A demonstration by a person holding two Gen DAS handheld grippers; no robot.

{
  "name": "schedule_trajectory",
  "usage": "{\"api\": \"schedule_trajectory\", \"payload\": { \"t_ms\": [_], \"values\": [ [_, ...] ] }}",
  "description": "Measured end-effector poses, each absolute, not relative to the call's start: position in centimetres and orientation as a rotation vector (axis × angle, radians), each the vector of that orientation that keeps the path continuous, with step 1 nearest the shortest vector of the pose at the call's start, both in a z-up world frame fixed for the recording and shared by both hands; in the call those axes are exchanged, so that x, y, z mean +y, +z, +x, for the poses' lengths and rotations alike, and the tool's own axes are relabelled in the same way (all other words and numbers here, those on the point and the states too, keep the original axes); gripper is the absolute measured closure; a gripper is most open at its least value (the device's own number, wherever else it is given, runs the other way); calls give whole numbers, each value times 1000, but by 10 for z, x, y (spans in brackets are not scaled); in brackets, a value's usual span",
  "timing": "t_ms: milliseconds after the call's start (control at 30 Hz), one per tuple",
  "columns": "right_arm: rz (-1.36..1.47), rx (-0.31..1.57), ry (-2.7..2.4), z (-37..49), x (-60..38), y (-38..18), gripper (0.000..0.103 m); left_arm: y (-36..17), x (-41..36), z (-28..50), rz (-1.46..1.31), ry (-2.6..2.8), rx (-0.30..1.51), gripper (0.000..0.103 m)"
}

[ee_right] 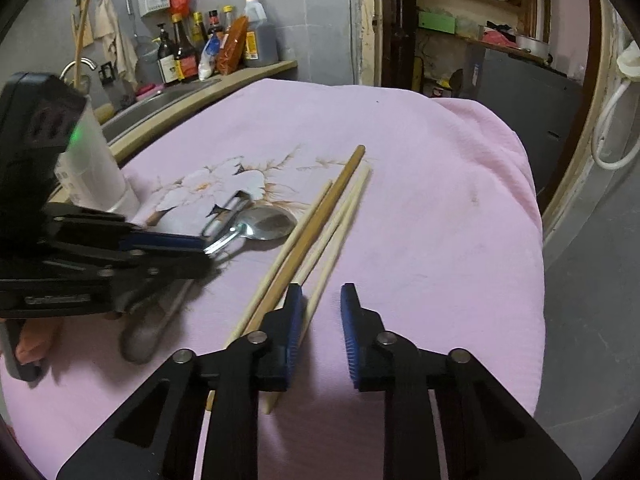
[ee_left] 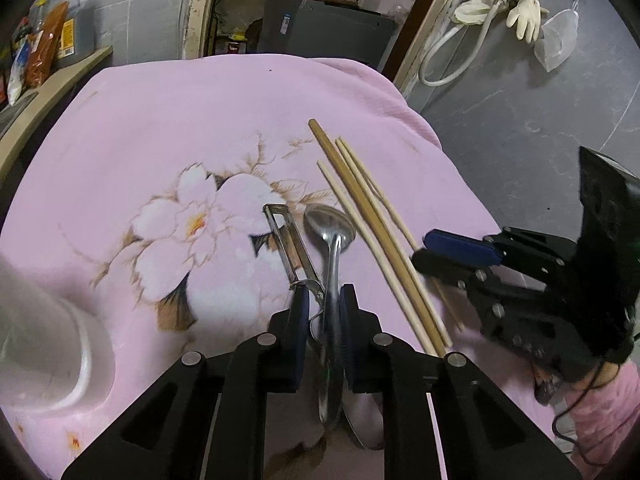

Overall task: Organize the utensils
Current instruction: 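Grasp a steel fork with the left tool while the right tool grasps a wooden chopstick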

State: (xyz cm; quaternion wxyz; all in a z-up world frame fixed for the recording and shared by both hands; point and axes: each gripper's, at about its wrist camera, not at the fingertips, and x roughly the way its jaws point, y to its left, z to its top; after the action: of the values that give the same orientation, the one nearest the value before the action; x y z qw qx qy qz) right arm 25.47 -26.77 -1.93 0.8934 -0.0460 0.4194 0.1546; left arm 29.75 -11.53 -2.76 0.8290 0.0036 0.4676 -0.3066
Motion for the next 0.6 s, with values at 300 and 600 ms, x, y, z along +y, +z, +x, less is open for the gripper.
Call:
{"api": "schedule_trajectory", "payload": {
  "t_ms": [300,600],
  "values": [
    [-192,856,281,250,-257,-18,97,-22,-100,271,35,-642,989,92],
    [-192,874,265,232,-264,-16,97,-17,-74,251,-3,-681,1017,91]
  ]
}}
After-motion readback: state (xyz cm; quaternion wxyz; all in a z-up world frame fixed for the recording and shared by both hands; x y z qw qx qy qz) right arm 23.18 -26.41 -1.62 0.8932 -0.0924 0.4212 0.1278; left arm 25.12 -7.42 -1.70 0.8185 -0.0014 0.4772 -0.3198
